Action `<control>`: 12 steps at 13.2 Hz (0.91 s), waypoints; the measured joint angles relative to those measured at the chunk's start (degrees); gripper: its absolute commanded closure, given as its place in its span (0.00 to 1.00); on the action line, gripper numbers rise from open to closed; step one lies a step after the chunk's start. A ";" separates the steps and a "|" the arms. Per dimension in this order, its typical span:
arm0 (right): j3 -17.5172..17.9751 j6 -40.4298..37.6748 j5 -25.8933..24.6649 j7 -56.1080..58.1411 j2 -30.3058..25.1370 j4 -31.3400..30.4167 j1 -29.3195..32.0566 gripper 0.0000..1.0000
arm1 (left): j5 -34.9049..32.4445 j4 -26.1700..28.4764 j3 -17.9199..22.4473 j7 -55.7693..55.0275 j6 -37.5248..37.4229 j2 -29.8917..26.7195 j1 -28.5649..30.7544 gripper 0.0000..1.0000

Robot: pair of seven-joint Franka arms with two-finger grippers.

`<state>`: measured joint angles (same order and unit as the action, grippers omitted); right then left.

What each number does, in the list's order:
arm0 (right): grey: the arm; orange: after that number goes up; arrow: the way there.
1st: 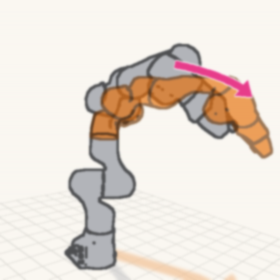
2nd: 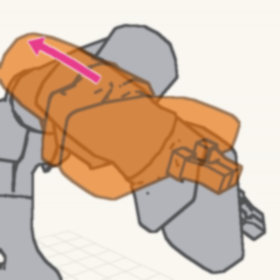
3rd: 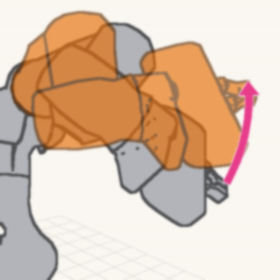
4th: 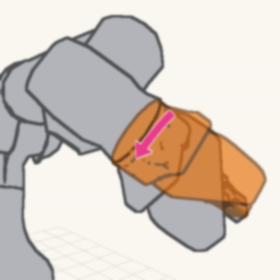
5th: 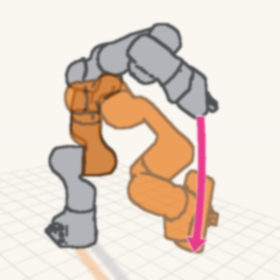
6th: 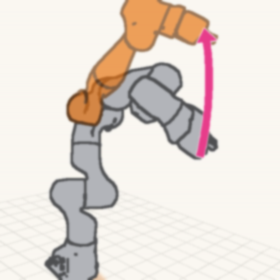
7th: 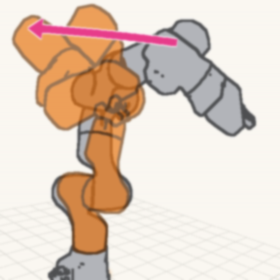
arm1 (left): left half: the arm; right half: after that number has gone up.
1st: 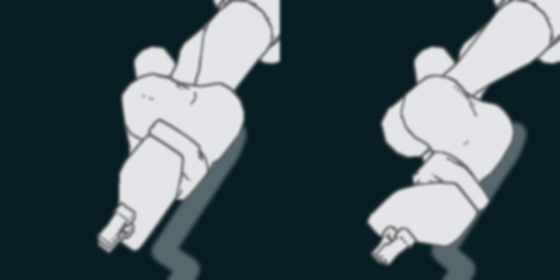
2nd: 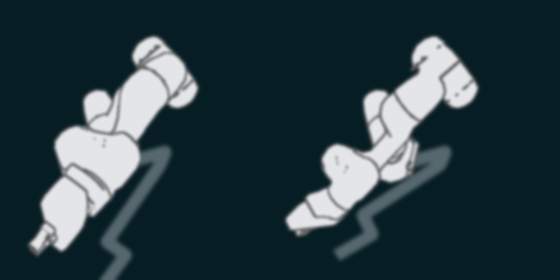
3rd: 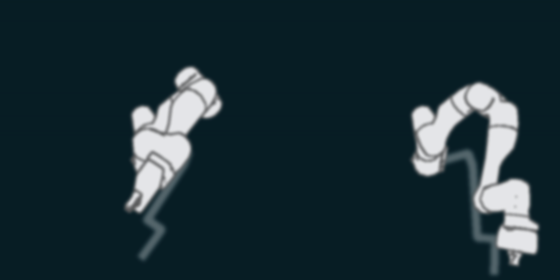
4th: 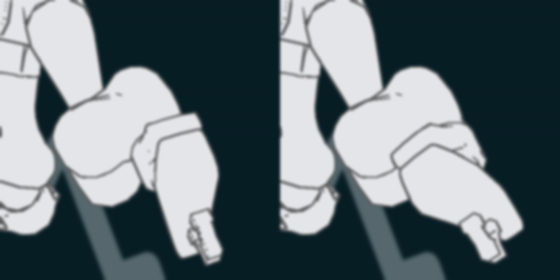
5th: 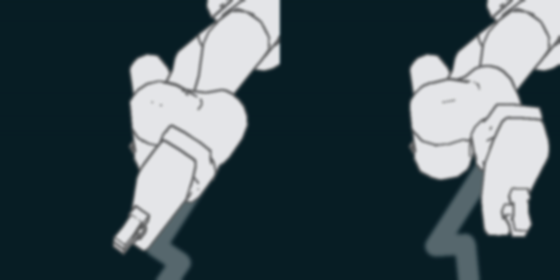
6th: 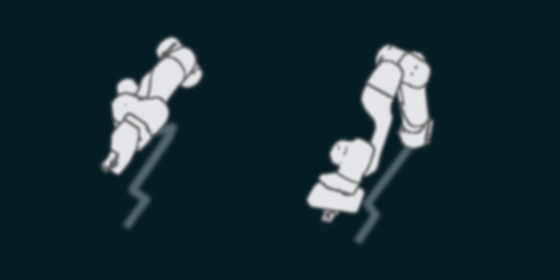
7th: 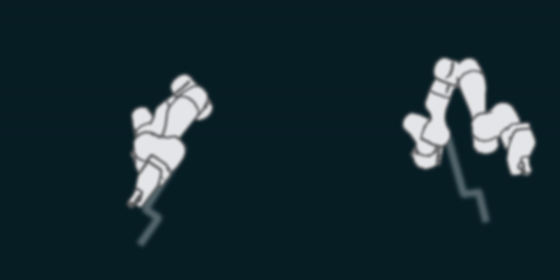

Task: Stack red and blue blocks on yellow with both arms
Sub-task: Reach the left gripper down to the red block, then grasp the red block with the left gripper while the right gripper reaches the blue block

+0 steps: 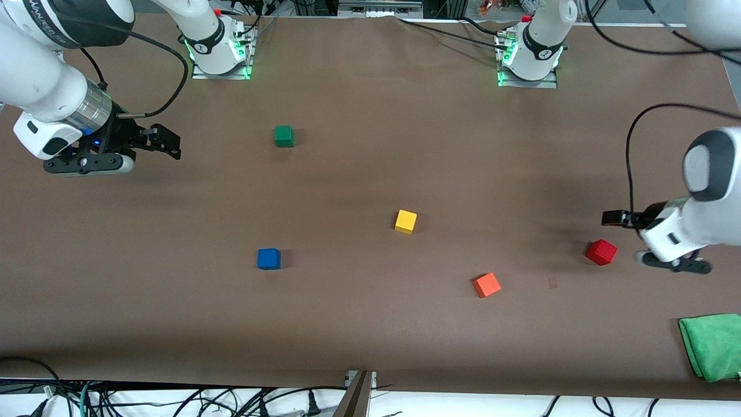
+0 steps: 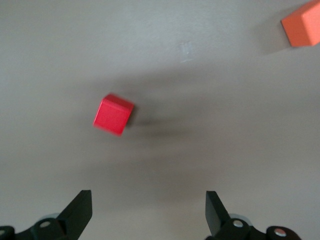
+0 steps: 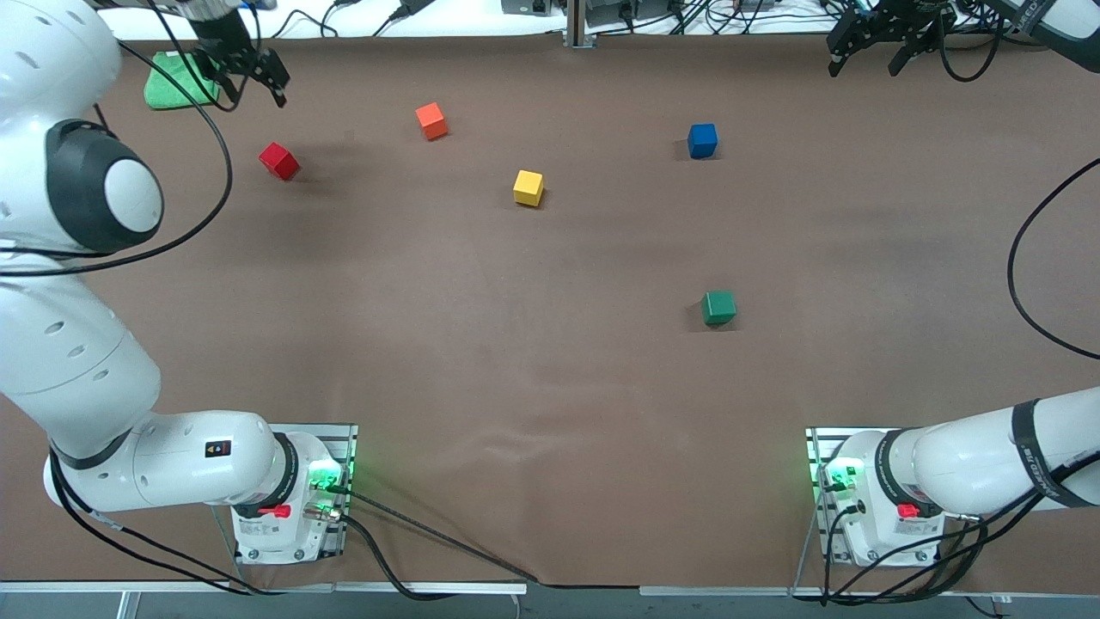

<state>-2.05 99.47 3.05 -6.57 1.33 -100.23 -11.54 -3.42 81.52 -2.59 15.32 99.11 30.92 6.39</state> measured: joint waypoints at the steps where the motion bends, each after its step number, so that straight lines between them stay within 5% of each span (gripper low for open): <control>1: 0.02 0.00 0.00 0.00 0.00 0.00 -0.03 0.00 | -0.31 0.04 0.10 3.74 2.50 1.83 0.22 0.00; 7: 0.32 1.27 0.06 -4.19 1.71 0.38 -2.73 0.00 | -0.53 5.88 0.18 20.01 21.01 7.50 4.25 0.00; 12: 0.49 13.58 0.11 -6.24 14.65 4.09 -6.31 0.00 | -0.53 11.37 0.19 22.87 28.55 7.63 5.23 0.00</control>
<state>-1.55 113.05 3.16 -12.81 15.97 -96.14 -17.85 -3.96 92.89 -2.40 38.19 127.66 38.55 11.62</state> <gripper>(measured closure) 0.000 0.000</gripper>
